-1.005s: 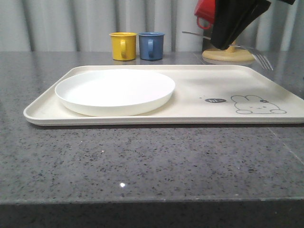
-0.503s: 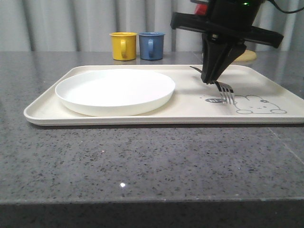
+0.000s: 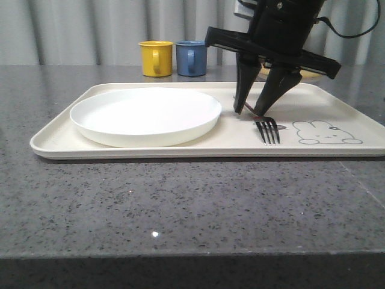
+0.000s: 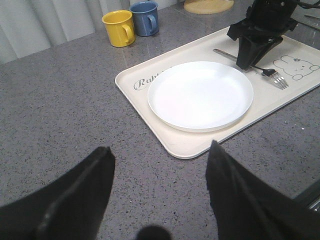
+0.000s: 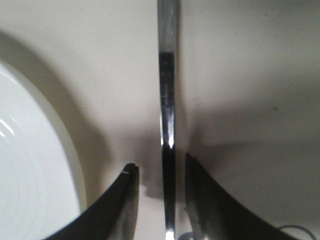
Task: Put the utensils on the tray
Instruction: 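Lower the fork onto the tray beside the plate and release, then grasp the steel chopsticks with the right gripper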
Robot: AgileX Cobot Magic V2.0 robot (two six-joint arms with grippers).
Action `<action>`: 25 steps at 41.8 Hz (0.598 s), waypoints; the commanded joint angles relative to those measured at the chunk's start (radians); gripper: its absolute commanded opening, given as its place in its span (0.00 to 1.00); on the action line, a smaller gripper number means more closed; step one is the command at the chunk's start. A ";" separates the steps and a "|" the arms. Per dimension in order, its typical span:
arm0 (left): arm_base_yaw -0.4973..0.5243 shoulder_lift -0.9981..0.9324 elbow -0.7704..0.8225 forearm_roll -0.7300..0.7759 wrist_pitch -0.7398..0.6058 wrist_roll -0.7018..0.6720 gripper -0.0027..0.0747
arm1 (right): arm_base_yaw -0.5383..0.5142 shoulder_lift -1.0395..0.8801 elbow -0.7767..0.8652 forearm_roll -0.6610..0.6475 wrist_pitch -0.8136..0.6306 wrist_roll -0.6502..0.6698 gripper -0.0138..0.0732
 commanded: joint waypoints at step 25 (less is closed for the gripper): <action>-0.007 0.014 -0.025 -0.016 -0.075 -0.012 0.56 | -0.147 -0.340 0.066 -0.333 0.158 -0.145 0.60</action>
